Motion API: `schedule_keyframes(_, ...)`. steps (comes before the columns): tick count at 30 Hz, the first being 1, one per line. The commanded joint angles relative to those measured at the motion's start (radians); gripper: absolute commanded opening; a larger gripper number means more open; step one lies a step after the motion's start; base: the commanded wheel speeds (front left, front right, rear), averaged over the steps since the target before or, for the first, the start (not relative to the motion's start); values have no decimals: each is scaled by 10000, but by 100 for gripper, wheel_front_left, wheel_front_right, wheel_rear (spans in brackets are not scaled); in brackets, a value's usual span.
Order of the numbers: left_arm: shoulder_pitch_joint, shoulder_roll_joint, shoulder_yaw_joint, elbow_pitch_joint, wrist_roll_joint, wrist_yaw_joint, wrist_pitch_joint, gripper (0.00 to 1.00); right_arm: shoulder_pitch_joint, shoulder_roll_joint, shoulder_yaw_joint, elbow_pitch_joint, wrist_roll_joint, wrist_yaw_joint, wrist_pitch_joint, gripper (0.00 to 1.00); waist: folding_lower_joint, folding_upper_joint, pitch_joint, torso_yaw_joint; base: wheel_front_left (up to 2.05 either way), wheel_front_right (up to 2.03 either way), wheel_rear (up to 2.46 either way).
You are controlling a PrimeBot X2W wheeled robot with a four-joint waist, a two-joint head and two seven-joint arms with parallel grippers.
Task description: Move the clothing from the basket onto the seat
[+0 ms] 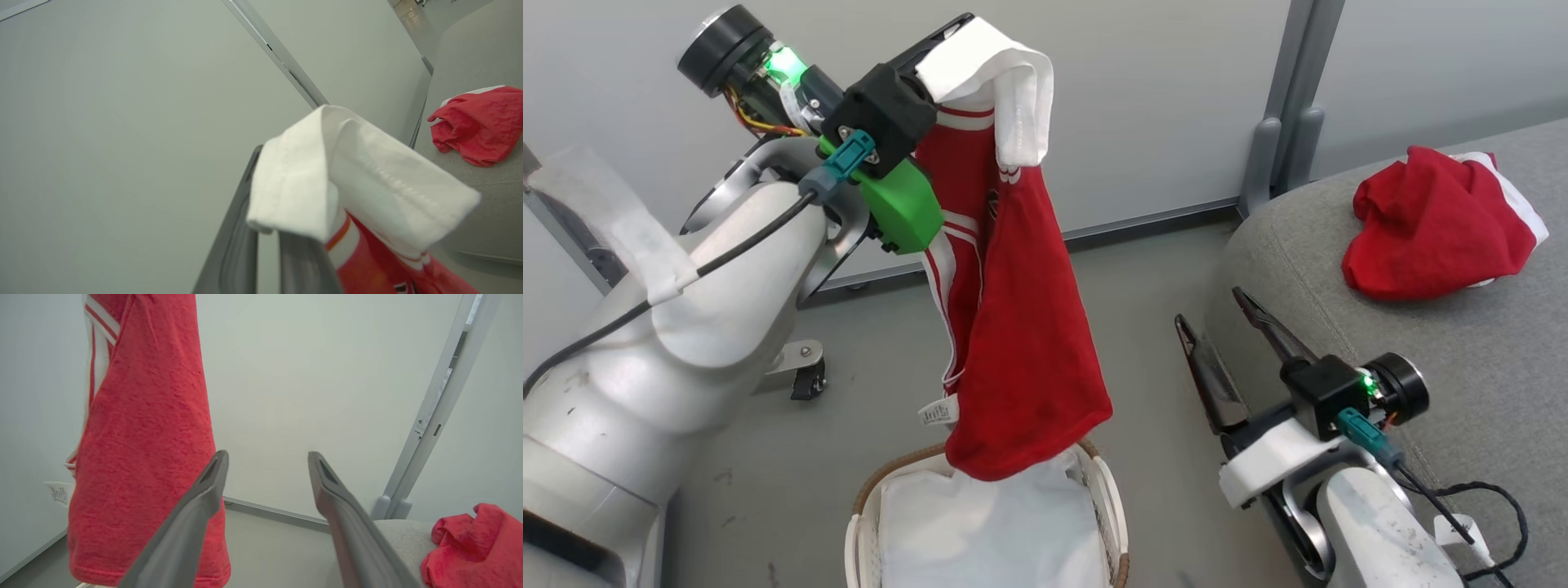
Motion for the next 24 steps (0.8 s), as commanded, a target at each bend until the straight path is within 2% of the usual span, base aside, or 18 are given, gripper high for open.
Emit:
schedule_keyframes(1, -209, -129, -22, 101, -39, 1, -3, 0, -187, -30, 208, 15, 149, -11, -49, 100, 1, 0, -31, 42, 0, 0, 0)
schedule_keyframes(11, -568, -1194, -455, 800, -105, -13, 2, 0, -1354, -34, 2051, 181, 1452, -12, -49, 100, 1, 0, -130, 382, 0, 0, 0)
schedule_keyframes(19, -741, -1954, -890, 1099, -218, -56, -72, 0, -2189, -31, 1913, 719, 2168, -11, -49, 100, 1, 0, -162, 782, 0, 0, 0)
schedule_keyframes(24, -709, -2338, -1176, 1127, -322, -56, -118, 0, -2453, -31, 1438, 1206, 1888, -11, -49, 100, 1, 0, -188, 965, 0, 0, 0)
